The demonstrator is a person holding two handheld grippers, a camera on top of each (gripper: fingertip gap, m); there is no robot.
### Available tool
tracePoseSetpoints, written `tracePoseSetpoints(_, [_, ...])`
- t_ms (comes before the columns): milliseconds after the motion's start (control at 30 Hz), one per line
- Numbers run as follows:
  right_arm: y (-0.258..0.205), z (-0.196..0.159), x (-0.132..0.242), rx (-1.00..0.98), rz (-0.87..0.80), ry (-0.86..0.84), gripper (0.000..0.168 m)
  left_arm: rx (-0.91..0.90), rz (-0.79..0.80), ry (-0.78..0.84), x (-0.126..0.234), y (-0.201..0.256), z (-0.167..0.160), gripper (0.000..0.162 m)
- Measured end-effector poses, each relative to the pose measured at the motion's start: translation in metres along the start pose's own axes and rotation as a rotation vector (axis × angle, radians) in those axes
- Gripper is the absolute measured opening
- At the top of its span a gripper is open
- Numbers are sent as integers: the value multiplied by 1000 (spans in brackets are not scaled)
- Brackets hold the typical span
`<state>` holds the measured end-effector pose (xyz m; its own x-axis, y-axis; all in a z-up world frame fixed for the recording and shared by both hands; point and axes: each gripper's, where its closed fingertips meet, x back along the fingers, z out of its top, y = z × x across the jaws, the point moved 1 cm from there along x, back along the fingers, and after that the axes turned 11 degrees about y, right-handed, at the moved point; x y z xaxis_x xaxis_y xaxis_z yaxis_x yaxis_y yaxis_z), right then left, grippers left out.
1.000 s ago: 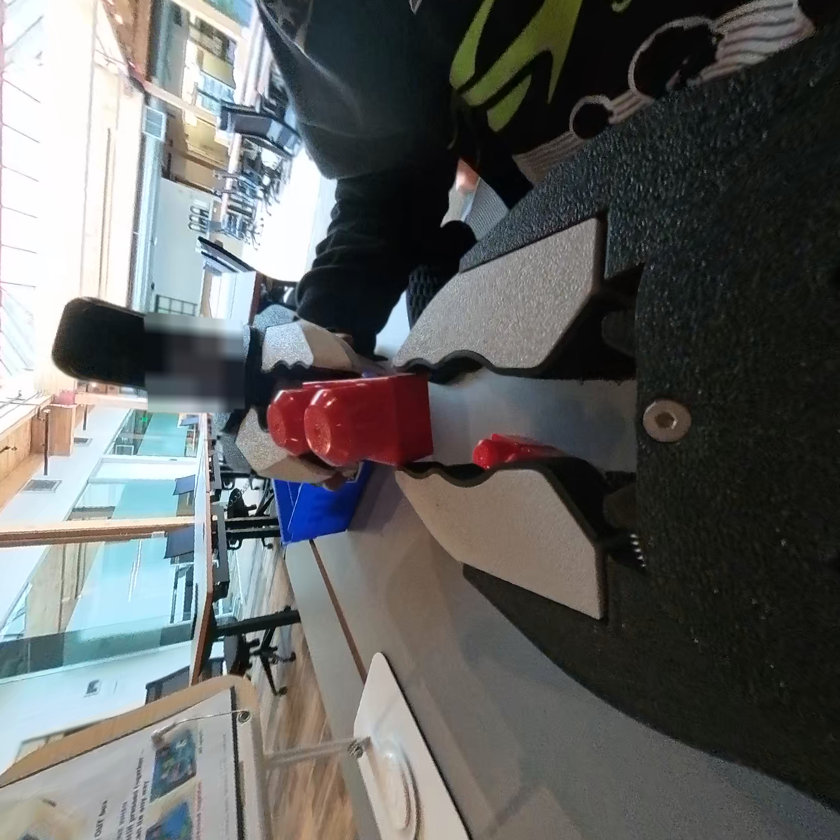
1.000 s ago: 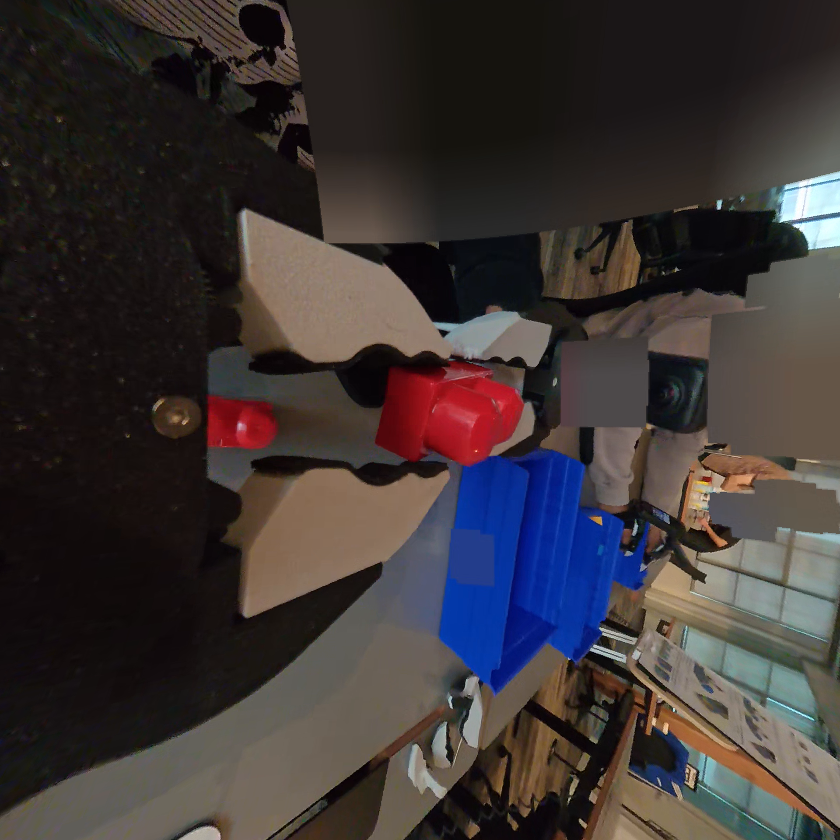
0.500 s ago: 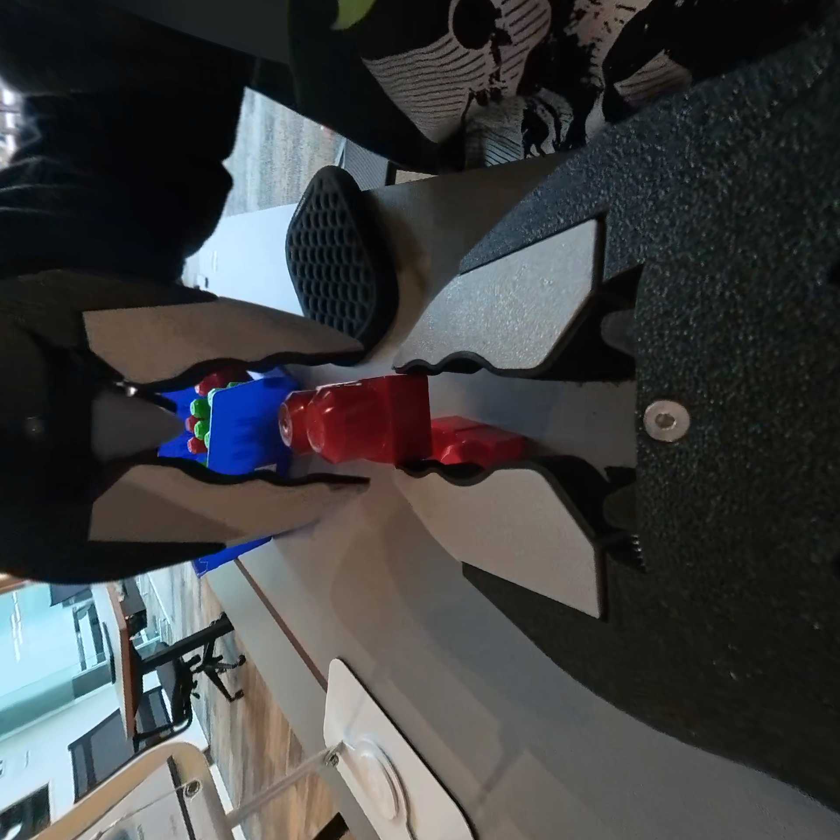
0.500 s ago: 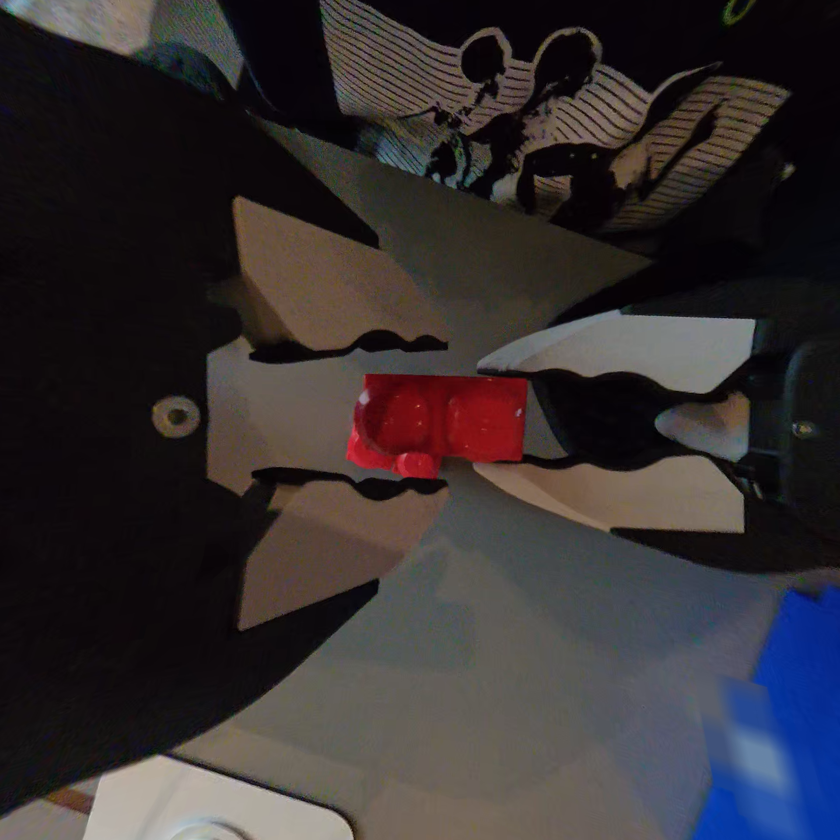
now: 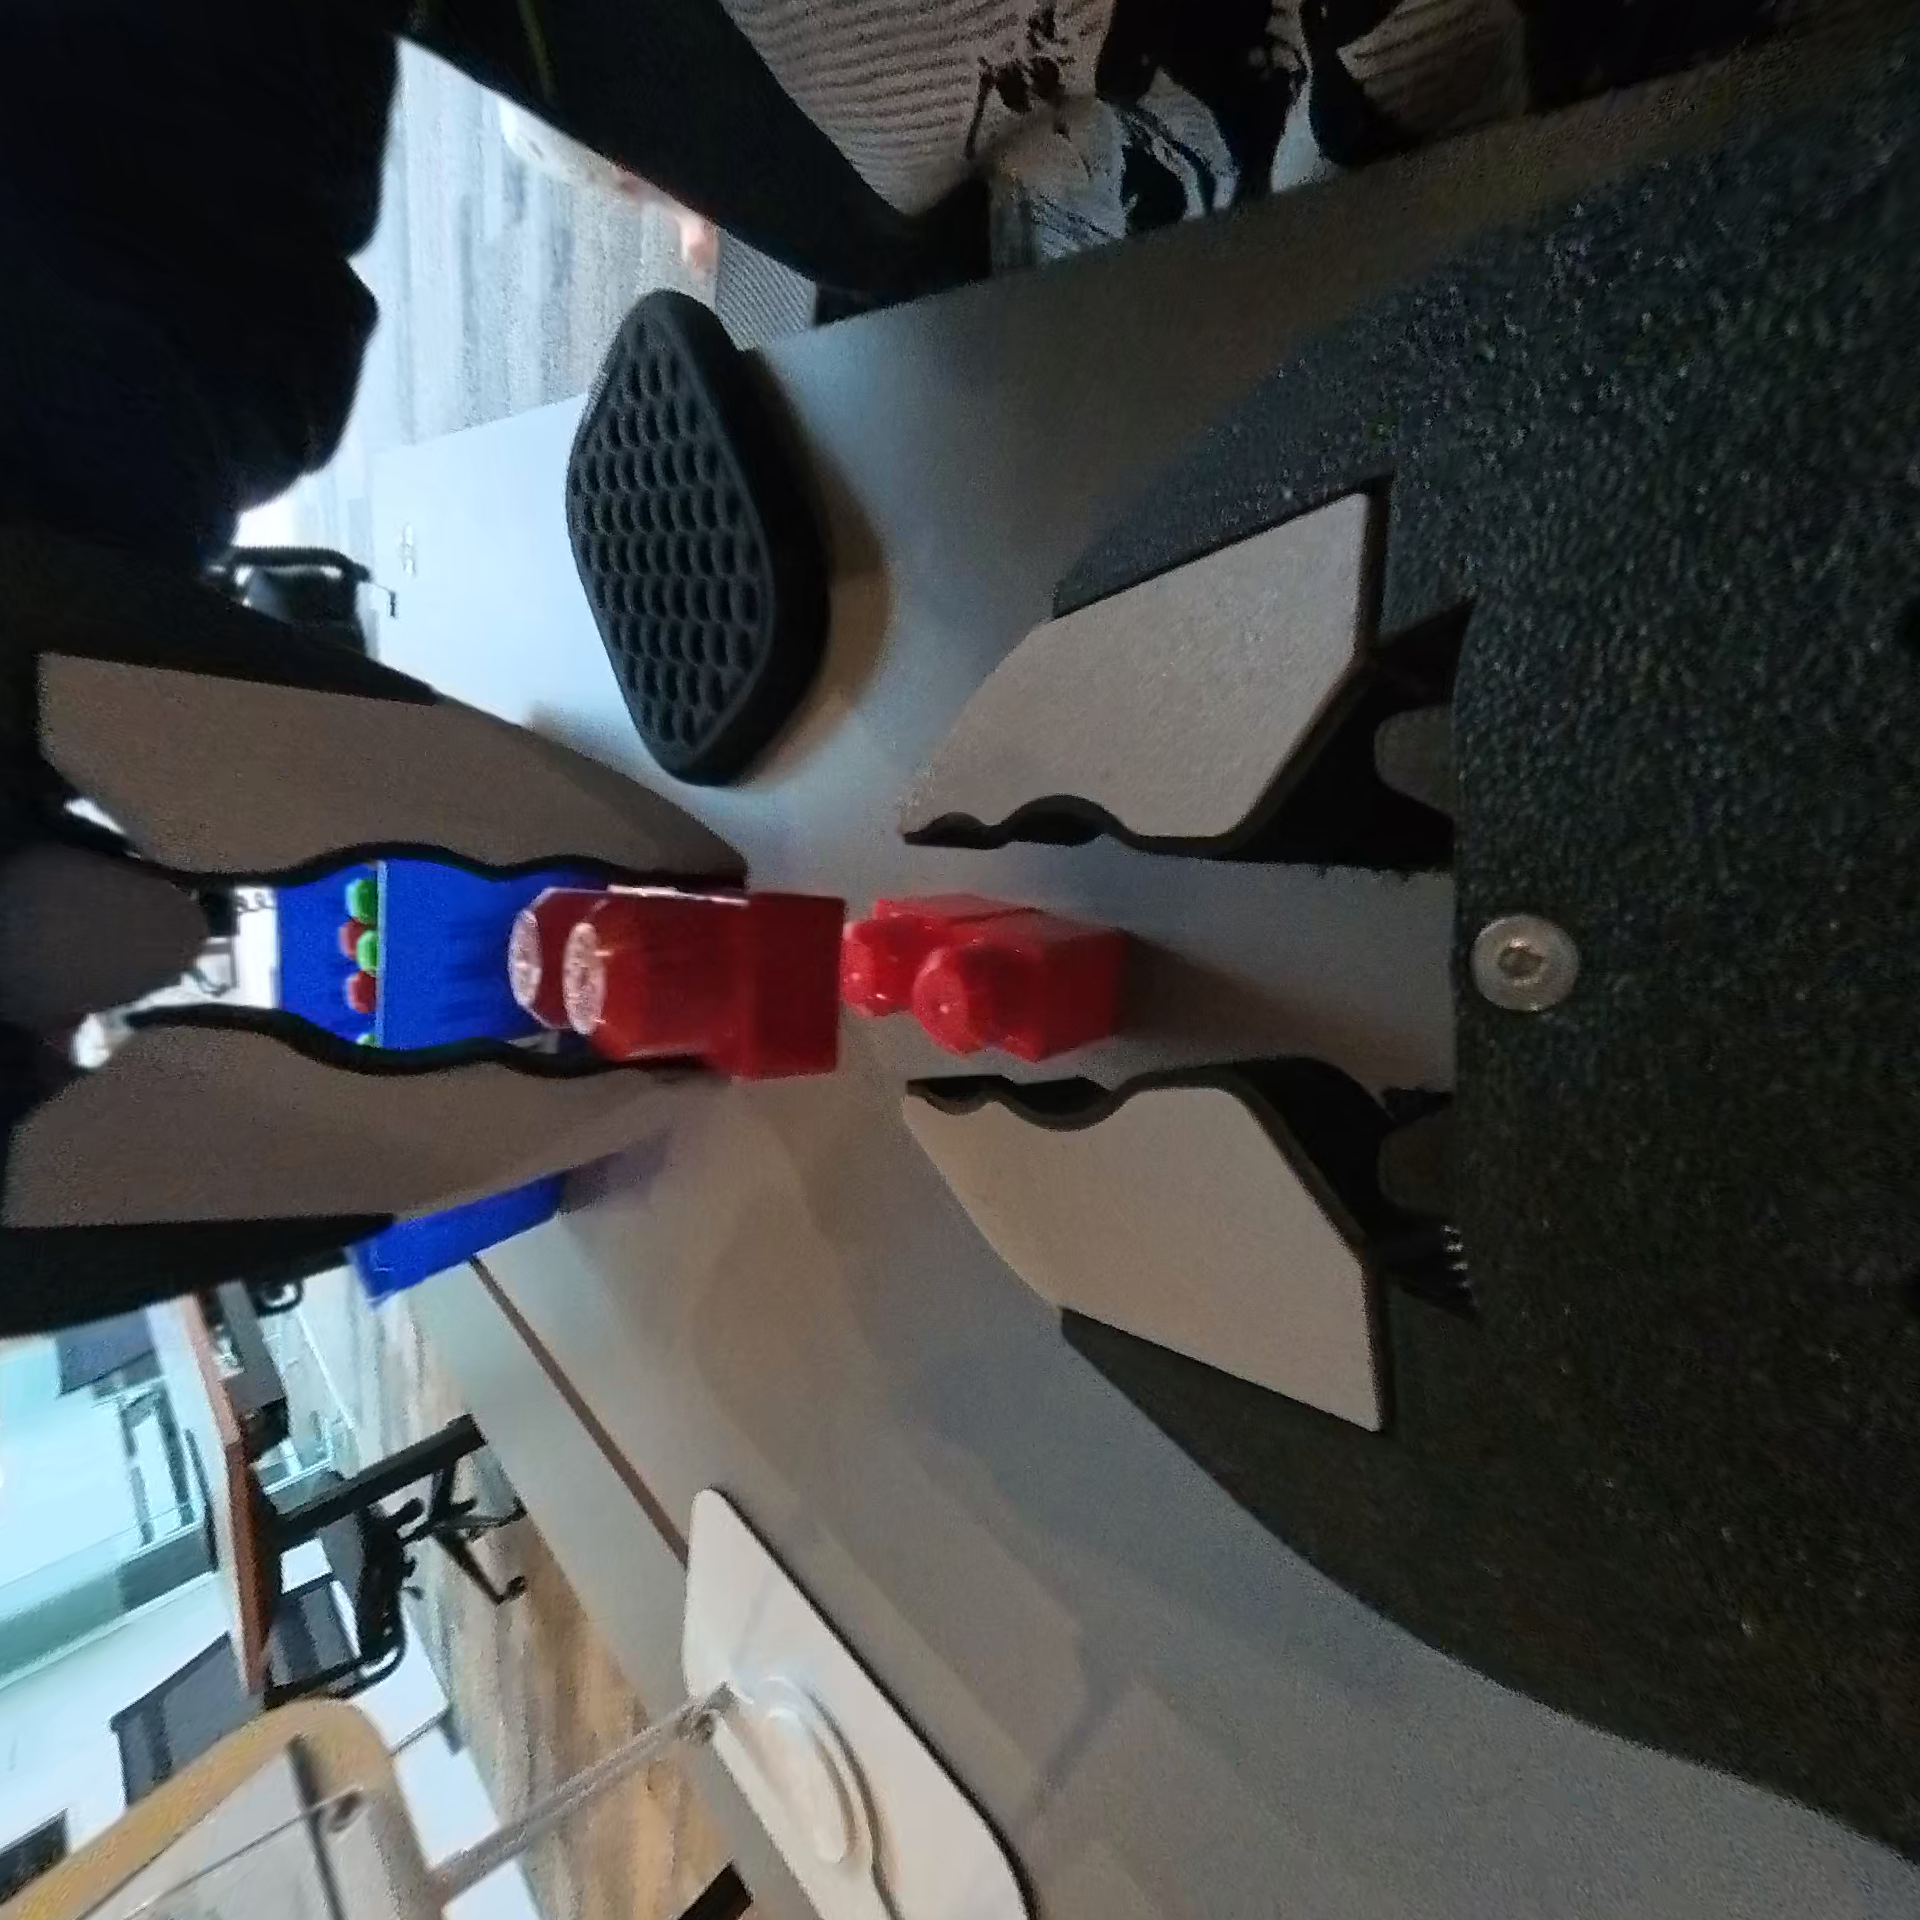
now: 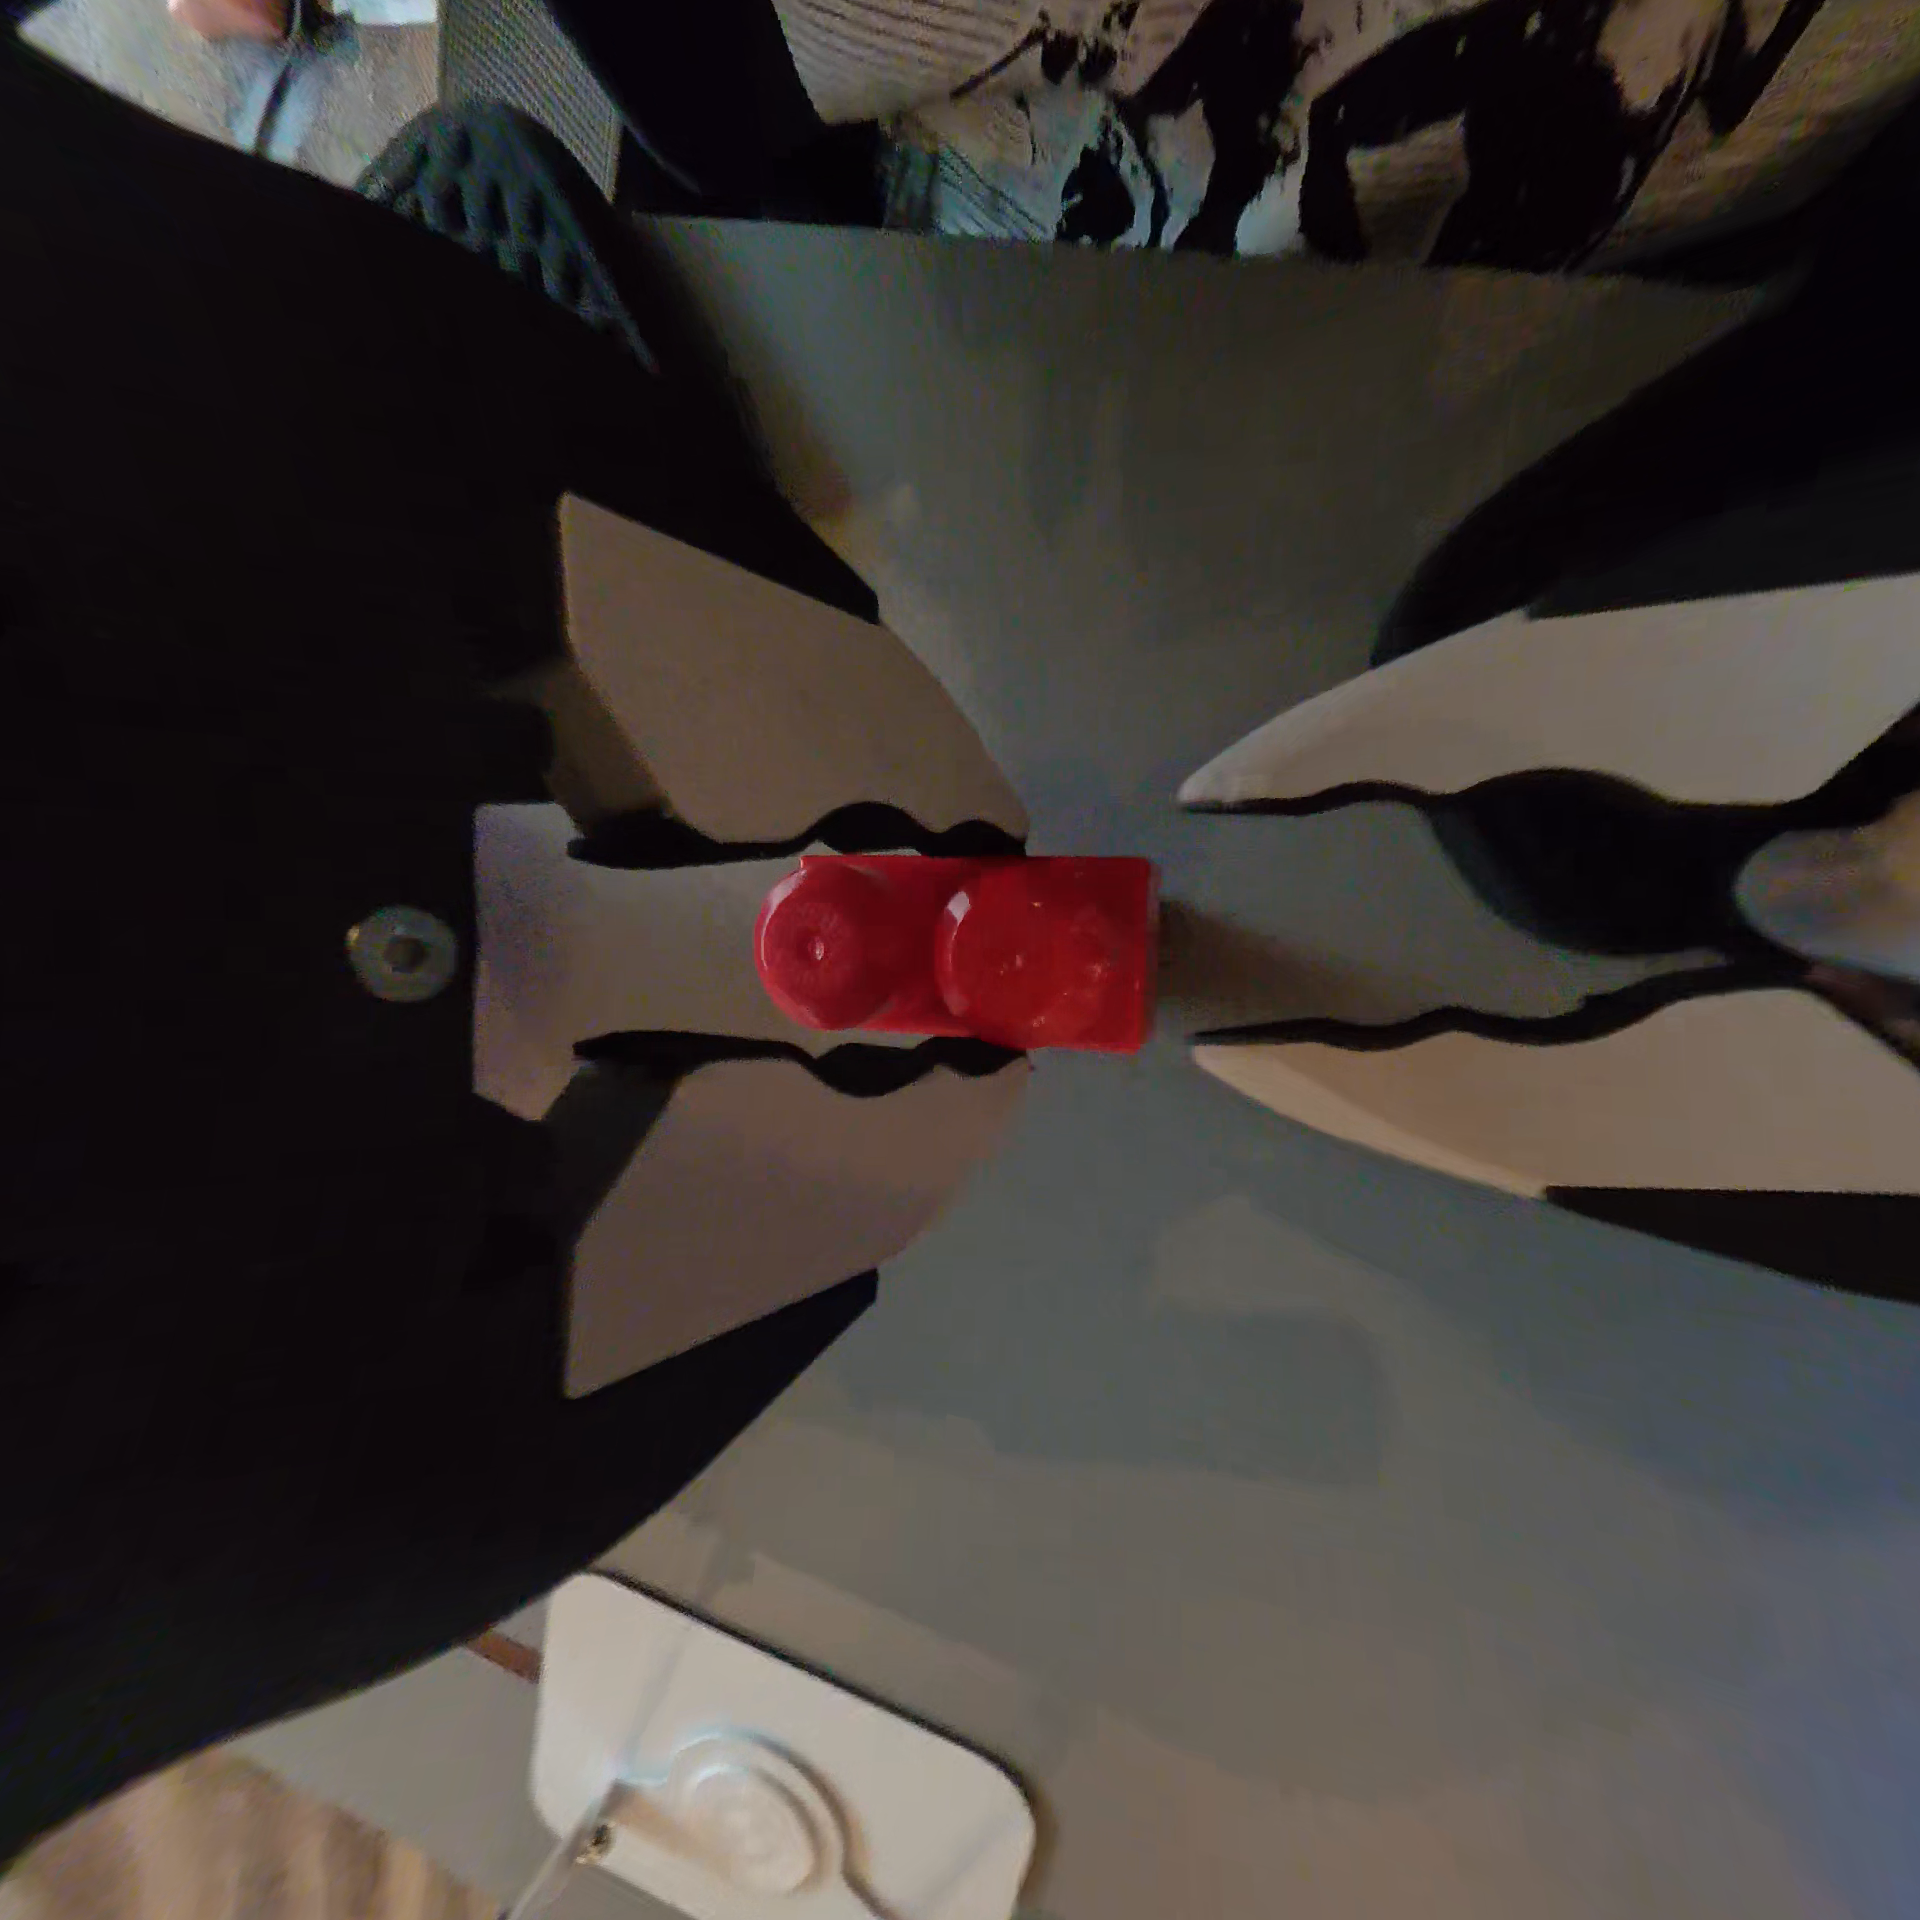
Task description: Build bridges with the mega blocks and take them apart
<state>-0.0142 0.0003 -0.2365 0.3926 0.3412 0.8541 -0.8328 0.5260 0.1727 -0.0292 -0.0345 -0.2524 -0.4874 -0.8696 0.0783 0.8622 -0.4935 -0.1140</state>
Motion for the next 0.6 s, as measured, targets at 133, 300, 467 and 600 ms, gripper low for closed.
tracePoseSetpoints(133, [4,-13,-9,-26,-28,-30,33,10,-14,-36,3,-6,-16,43])
tracePoseSetpoints(300, [8,-21,-22,-16,-10,-44,33,57,-15,-20,9,-9,-20,42])
tracePoseSetpoints(467, [12,-27,-32,-34,5,-76,33,58,-27,-37,9,-7,-24,38])
tracePoseSetpoints(600, [9,-26,-36,-37,23,-76,33,74,-47,-86,5,-5,-30,39])
